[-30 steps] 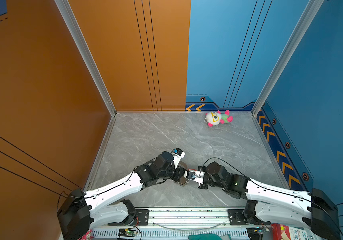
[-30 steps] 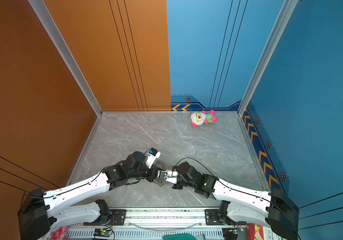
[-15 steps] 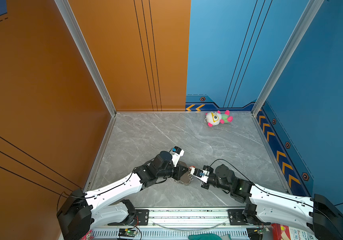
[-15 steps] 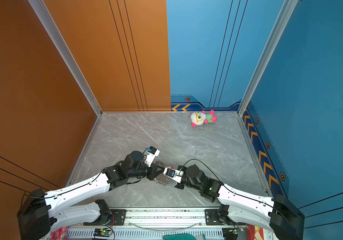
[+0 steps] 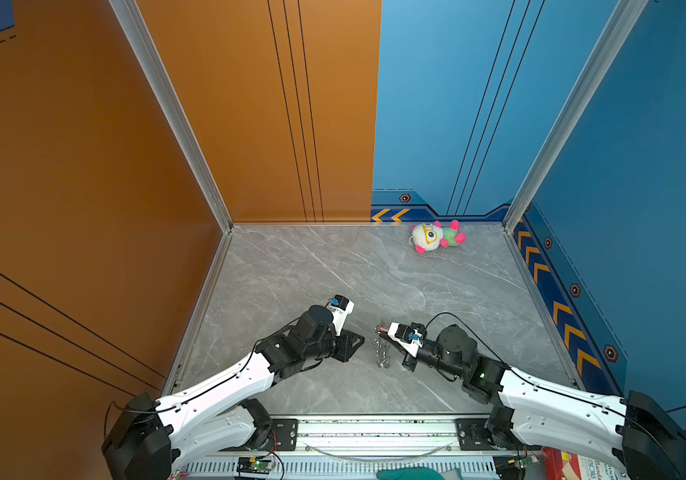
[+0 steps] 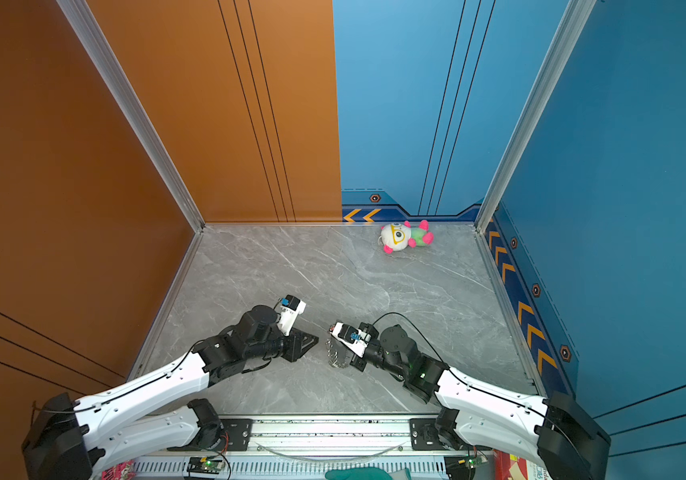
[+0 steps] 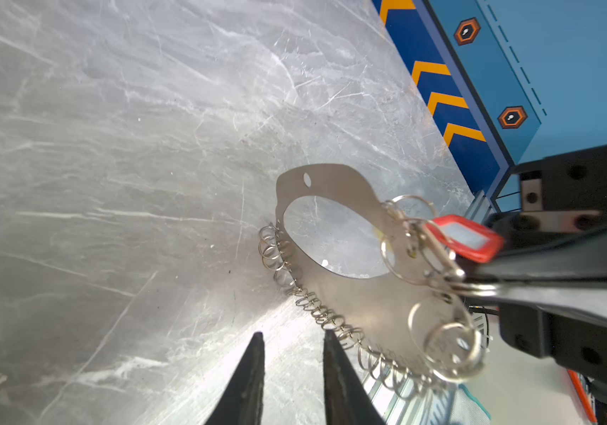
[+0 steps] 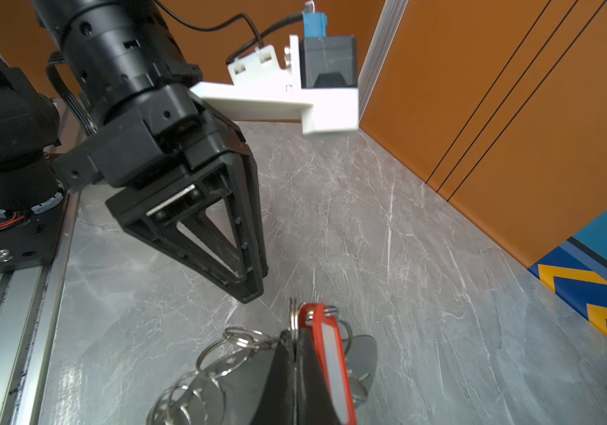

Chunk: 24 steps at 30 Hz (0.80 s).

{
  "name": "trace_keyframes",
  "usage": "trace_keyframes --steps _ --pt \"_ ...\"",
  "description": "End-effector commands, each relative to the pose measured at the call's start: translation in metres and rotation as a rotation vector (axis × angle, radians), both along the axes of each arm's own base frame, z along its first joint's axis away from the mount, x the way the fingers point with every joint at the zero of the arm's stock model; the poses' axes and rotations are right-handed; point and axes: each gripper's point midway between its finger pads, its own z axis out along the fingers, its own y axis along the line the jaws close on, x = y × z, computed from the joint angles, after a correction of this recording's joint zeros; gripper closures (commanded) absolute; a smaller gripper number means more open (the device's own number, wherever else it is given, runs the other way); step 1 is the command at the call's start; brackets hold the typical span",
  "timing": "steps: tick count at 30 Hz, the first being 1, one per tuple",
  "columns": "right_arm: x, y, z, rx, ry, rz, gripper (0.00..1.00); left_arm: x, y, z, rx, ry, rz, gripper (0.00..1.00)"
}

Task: Put the keys on the keyring

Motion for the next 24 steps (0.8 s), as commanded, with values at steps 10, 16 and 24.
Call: trace_keyframes --steps 10,16,24 --pt "-0.014 0.001 0.025 0.098 0.043 0.114 1.0 -0.02 -0.011 0.069 -0.147 -0.528 -0.213 0.77" --pt "-0.023 0.005 0.022 0.075 0.057 0.175 1.0 -0.016 -0.024 0.073 -0.123 -0.573 -0.243 0.73" --pt "-0.022 0.003 0.029 0.139 0.079 0.186 1.0 -0.041 -0.037 0.064 -0.164 -0.533 -0.409 0.73"
